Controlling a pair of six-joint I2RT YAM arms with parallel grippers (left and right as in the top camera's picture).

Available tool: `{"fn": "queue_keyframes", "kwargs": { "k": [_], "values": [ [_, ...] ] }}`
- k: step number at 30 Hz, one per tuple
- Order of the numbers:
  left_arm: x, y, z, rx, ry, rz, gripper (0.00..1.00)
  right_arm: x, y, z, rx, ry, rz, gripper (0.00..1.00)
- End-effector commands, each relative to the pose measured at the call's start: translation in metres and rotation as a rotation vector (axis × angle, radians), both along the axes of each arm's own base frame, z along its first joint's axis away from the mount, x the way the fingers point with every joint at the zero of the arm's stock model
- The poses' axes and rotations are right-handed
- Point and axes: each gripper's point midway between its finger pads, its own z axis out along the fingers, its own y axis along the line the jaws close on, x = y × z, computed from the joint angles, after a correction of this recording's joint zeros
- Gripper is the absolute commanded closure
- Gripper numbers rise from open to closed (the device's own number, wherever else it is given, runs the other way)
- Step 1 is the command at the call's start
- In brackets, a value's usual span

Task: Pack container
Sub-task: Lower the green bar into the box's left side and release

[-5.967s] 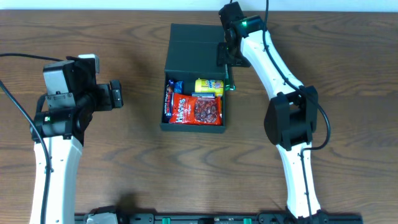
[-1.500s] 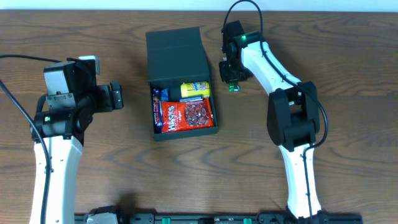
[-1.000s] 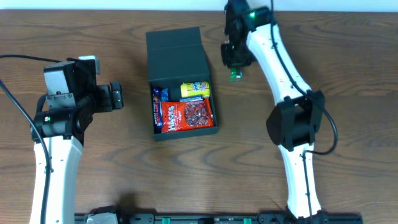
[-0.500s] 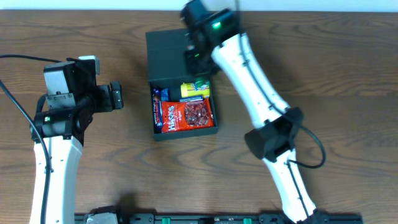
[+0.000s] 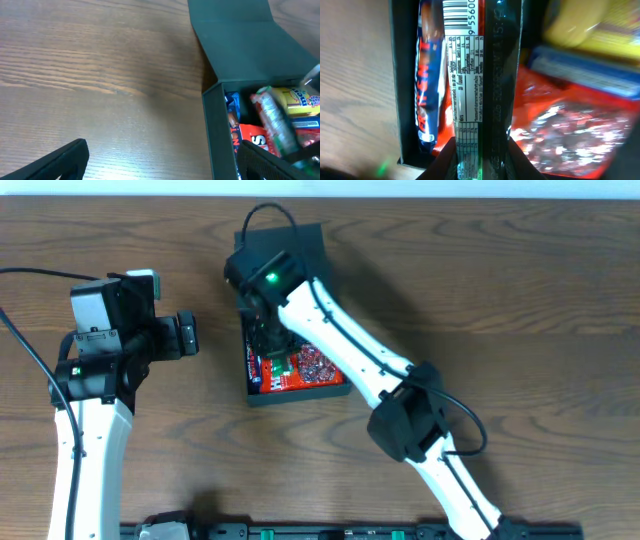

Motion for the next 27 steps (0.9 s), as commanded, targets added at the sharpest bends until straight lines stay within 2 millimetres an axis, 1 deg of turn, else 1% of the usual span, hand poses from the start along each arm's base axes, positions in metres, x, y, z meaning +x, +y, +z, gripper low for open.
{"fn": "queue_keyframes", "kwargs": {
  "k": [1, 7, 14, 17, 21, 22, 23, 24, 25, 26, 27],
  "values": [
    [0.003, 0.003, 0.014, 0.007, -0.034, 0.016, 0.05, -0.013, 0.006, -0.009, -0.004, 0.041, -0.034, 0.92],
    [0.003, 0.003, 0.014, 0.007, -0.033, 0.016, 0.05, -0.019, 0.012, -0.018, -0.008, 0.048, -0.046, 0.91],
    [0.002, 0.003, 0.014, 0.007, -0.030, 0.016, 0.05, -0.009, 0.018, -0.019, 0.013, 0.007, -0.069, 0.90],
    [0.002, 0.003, 0.014, 0.007, -0.030, 0.016, 0.05, -0.006, 0.014, -0.020, -0.009, -0.011, -0.096, 0.91],
    [0.002, 0.003, 0.014, 0.007, -0.030, 0.016, 0.05, -0.006, 0.014, -0.020, -0.012, -0.015, -0.096, 0.89],
    [0.002, 0.003, 0.014, 0.007, -0.030, 0.016, 0.05, -0.006, 0.014, -0.020, -0.011, -0.015, -0.096, 0.87],
    [0.002, 0.003, 0.014, 0.007, -0.030, 0.016, 0.04, -0.005, 0.014, -0.020, -0.011, -0.015, -0.096, 0.75],
    [0.002, 0.003, 0.014, 0.007, -0.030, 0.016, 0.05, -0.006, 0.014, -0.020, -0.011, -0.014, -0.096, 0.59],
    [0.002, 0.003, 0.014, 0.007, -0.030, 0.016, 0.05, -0.006, 0.014, -0.020, -0.011, -0.014, -0.095, 0.46],
    [0.002, 0.003, 0.014, 0.007, -0.030, 0.016, 0.05, -0.006, 0.014, -0.020, -0.012, -0.014, -0.095, 0.39],
    [0.002, 0.003, 0.014, 0.007, -0.030, 0.016, 0.05, -0.006, 0.014, -0.020, -0.011, -0.014, -0.095, 0.36]
  ]
}}
